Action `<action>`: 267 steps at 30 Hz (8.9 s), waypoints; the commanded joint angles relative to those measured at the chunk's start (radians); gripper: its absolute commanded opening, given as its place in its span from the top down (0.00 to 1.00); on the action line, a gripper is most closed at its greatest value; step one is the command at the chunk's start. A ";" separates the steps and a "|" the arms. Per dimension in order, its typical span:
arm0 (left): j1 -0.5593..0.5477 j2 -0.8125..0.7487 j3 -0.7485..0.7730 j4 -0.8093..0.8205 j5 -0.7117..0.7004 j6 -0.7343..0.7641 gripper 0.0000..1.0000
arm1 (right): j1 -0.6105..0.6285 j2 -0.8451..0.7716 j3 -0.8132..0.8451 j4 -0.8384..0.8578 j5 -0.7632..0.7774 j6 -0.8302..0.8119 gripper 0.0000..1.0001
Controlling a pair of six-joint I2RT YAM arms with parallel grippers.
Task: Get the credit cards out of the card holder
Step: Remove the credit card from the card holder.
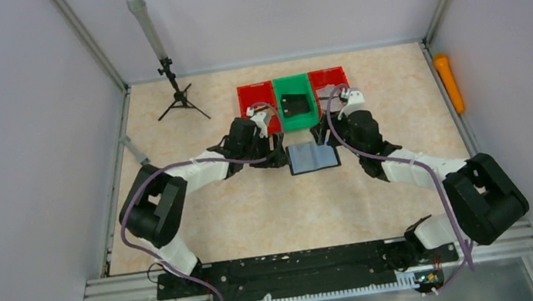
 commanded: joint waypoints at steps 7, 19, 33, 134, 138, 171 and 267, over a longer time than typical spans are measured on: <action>-0.036 0.107 0.112 -0.005 -0.039 0.011 0.28 | 0.006 -0.020 -0.065 0.100 -0.062 -0.031 0.37; -0.044 0.121 0.142 -0.089 -0.150 0.013 0.87 | 0.007 -0.018 -0.076 0.113 -0.122 -0.011 0.38; -0.044 -0.049 0.018 0.039 -0.123 -0.011 1.00 | 0.027 0.169 0.041 0.071 -0.321 -0.005 0.31; 0.017 0.082 0.099 -0.117 -0.109 -0.076 0.85 | 0.040 0.465 0.333 -0.347 -0.268 -0.045 0.78; 0.022 0.108 0.116 -0.127 -0.076 -0.083 0.57 | 0.039 0.474 0.342 -0.359 -0.271 -0.045 0.79; 0.121 0.079 -0.048 0.284 0.289 -0.228 0.99 | -0.030 0.503 0.229 -0.040 -0.650 0.138 0.89; 0.176 -0.124 -0.368 1.226 0.603 -0.573 1.00 | -0.068 0.383 -0.041 0.967 -0.963 0.524 0.73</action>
